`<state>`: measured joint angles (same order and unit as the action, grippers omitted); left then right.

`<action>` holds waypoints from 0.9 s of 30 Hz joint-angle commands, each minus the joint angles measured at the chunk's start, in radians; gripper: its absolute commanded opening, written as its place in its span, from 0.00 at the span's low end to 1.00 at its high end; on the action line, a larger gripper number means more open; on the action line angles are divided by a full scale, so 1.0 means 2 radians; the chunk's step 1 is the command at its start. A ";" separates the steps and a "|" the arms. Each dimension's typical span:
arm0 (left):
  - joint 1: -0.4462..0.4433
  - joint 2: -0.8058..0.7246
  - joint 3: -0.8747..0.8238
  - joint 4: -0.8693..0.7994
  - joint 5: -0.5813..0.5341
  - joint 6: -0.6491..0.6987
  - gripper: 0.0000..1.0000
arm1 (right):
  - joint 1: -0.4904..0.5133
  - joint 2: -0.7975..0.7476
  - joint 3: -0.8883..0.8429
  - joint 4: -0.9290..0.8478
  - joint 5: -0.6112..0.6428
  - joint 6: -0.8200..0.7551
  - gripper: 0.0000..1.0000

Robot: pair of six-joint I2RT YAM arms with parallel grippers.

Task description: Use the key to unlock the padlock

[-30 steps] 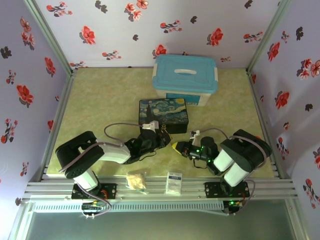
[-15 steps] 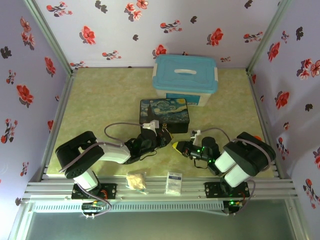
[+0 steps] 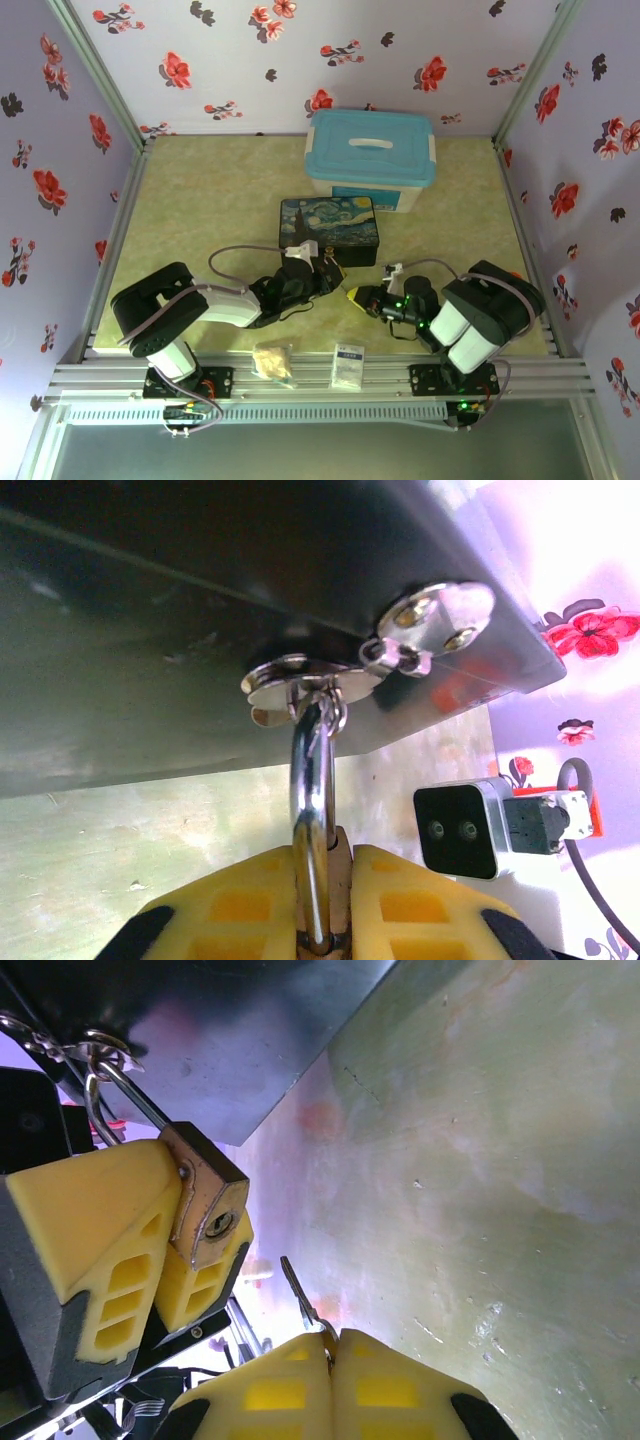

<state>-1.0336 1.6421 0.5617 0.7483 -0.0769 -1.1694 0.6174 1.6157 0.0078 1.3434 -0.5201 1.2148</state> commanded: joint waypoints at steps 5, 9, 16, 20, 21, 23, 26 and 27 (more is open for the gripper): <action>0.004 -0.020 0.002 0.023 0.000 0.004 0.00 | -0.010 -0.003 0.001 0.021 0.003 -0.005 0.00; 0.004 -0.019 0.001 0.023 0.000 0.004 0.00 | -0.012 -0.010 0.003 0.021 -0.002 -0.005 0.00; 0.004 -0.015 0.002 0.025 0.000 0.004 0.00 | -0.013 -0.017 -0.003 0.021 0.001 -0.007 0.00; 0.004 -0.019 0.002 0.022 0.000 0.006 0.00 | -0.013 -0.009 0.003 0.021 -0.002 -0.010 0.00; 0.004 -0.018 0.003 0.018 0.001 0.007 0.00 | -0.013 -0.008 0.006 0.021 -0.006 -0.009 0.00; 0.004 -0.019 0.001 0.017 0.001 0.008 0.00 | -0.013 -0.010 0.007 0.021 -0.008 -0.009 0.00; 0.004 -0.018 -0.003 0.020 -0.002 0.005 0.00 | -0.018 -0.014 0.002 0.021 -0.005 -0.011 0.00; 0.004 -0.017 -0.004 0.023 -0.002 0.004 0.00 | -0.020 -0.014 0.002 0.021 -0.004 -0.011 0.00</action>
<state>-1.0336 1.6421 0.5598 0.7460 -0.0769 -1.1694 0.5922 1.5921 0.0113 1.3575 -0.5213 1.2125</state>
